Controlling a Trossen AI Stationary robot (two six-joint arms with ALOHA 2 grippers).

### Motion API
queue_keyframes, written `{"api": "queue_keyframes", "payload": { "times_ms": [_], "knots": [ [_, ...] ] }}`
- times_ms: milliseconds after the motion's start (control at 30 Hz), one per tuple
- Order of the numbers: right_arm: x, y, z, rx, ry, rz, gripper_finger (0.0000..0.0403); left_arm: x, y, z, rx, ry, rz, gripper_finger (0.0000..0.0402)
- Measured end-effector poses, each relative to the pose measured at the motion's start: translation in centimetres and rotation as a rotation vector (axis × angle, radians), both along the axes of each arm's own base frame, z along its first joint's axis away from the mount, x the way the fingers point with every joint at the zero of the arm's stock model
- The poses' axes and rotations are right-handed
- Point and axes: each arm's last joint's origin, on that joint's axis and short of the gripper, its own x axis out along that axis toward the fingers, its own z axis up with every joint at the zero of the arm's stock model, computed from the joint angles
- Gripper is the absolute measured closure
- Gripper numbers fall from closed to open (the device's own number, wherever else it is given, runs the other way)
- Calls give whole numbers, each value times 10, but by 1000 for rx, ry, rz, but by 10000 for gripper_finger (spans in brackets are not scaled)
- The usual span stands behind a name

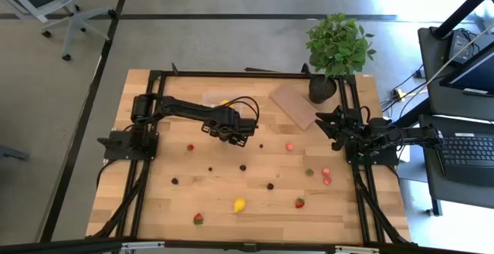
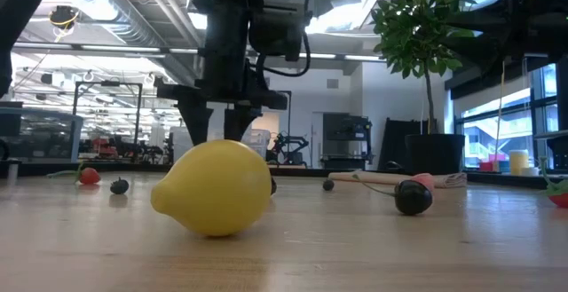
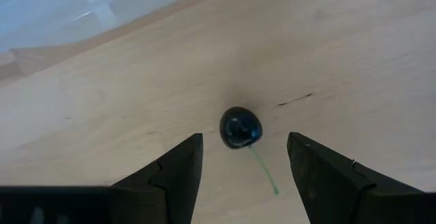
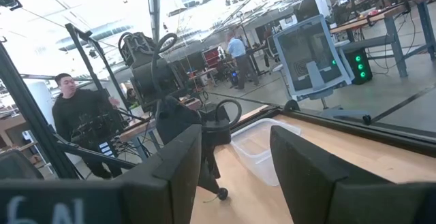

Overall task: Pick and placing Produce into tupperware
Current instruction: Put the black cherry into the transparent bin

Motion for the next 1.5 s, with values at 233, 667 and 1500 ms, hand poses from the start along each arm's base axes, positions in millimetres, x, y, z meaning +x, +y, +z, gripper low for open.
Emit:
{"api": "queue_keyframes", "payload": {
  "times_ms": [233,667,1500],
  "knots": [
    [0,0,0,0,0,0,224,0,1,0,-16,-1,6,171],
    [0,0,0,-1,1,0,224,0,-1,0,-39,-1,-24,107],
    [0,0,0,0,1,0,224,-5,9,-29,-60,18,29,123]
  ]
}}
